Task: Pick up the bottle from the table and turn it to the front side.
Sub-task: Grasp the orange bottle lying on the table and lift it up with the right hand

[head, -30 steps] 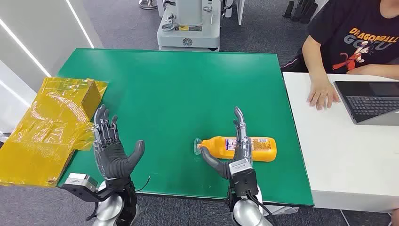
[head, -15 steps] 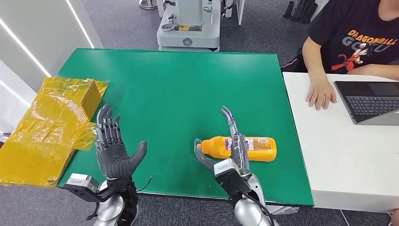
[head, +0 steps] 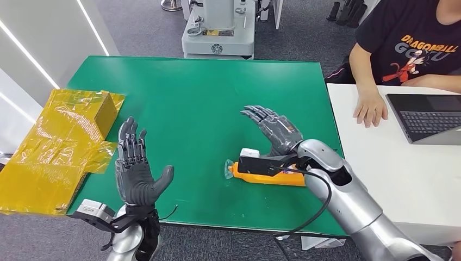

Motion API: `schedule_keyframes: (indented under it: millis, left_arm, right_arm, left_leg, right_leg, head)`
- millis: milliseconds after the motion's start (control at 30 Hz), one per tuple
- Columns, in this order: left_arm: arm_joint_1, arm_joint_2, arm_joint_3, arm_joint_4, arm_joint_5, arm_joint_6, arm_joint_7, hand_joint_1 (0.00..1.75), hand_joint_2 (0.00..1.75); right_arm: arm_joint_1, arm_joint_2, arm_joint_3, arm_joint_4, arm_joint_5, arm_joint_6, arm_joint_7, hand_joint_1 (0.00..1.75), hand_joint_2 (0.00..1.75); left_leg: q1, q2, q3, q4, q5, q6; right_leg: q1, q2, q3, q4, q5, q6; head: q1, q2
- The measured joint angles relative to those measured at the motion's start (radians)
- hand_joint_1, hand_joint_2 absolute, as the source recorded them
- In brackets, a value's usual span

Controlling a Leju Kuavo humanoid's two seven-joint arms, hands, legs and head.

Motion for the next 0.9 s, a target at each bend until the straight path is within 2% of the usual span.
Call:
schedule_keyframes:
  millis: [133, 233, 400, 500, 667, 900]
  left_arm:
    - [0.000, 0.000, 0.000, 0.000, -0.003, -0.011, 0.002, 0.00, 1.75]
    - [0.000, 0.001, 0.000, 0.000, -0.003, -0.012, 0.002, 0.00, 1.75]
    - [0.000, 0.001, 0.000, 0.000, -0.001, -0.012, 0.002, 0.00, 1.75]
    - [0.001, 0.002, 0.000, 0.000, 0.003, -0.012, 0.002, 0.00, 1.75]
    - [0.002, 0.001, 0.000, -0.009, 0.007, -0.010, 0.008, 0.00, 1.75]
    - [0.003, 0.001, 0.000, -0.017, 0.007, -0.011, 0.009, 0.00, 1.75]
  right_arm:
    - [-0.096, -0.062, 0.049, 0.045, -0.057, 0.140, 0.011, 0.00, 1.75]
    - [-0.149, -0.098, 0.084, 0.068, -0.101, 0.208, 0.008, 0.00, 1.75]
    - [-0.175, -0.114, 0.108, 0.080, -0.130, 0.244, 0.007, 0.00, 1.75]
    - [-0.240, -0.152, 0.179, 0.111, -0.177, 0.301, 0.007, 0.00, 1.75]
    - [-0.293, -0.179, 0.266, 0.139, -0.227, 0.389, 0.021, 0.00, 1.75]
    - [-0.308, -0.201, 0.333, 0.160, -0.238, 0.401, 0.028, 0.00, 1.75]
  left_leg:
    - [0.000, -0.001, 0.000, 0.000, 0.000, 0.000]
    - [0.000, -0.001, -0.001, 0.000, 0.000, 0.000]
    - [0.000, -0.001, 0.000, 0.000, 0.000, 0.000]
    - [0.000, -0.001, 0.000, 0.000, 0.000, 0.000]
    - [0.000, -0.001, 0.000, 0.000, 0.000, 0.000]
    - [0.000, -0.001, 0.000, 0.000, 0.000, 0.000]
  right_leg:
    - [0.000, -0.001, 0.000, 0.000, 0.000, 0.000]
    - [0.000, -0.001, 0.000, 0.000, 0.000, 0.000]
    - [0.000, 0.000, 0.000, 0.000, 0.000, 0.000]
    - [0.000, -0.001, 0.000, 0.000, 0.000, 0.000]
    - [0.000, -0.001, 0.000, 0.000, 0.000, 0.000]
    - [0.000, -0.001, 0.000, 0.000, 0.000, 0.000]
  head:
    - [0.000, 0.000]
    - [0.000, 0.000]
    - [0.000, 0.000]
    - [0.000, 0.000]
    - [0.000, 0.000]
    - [0.000, 0.000]
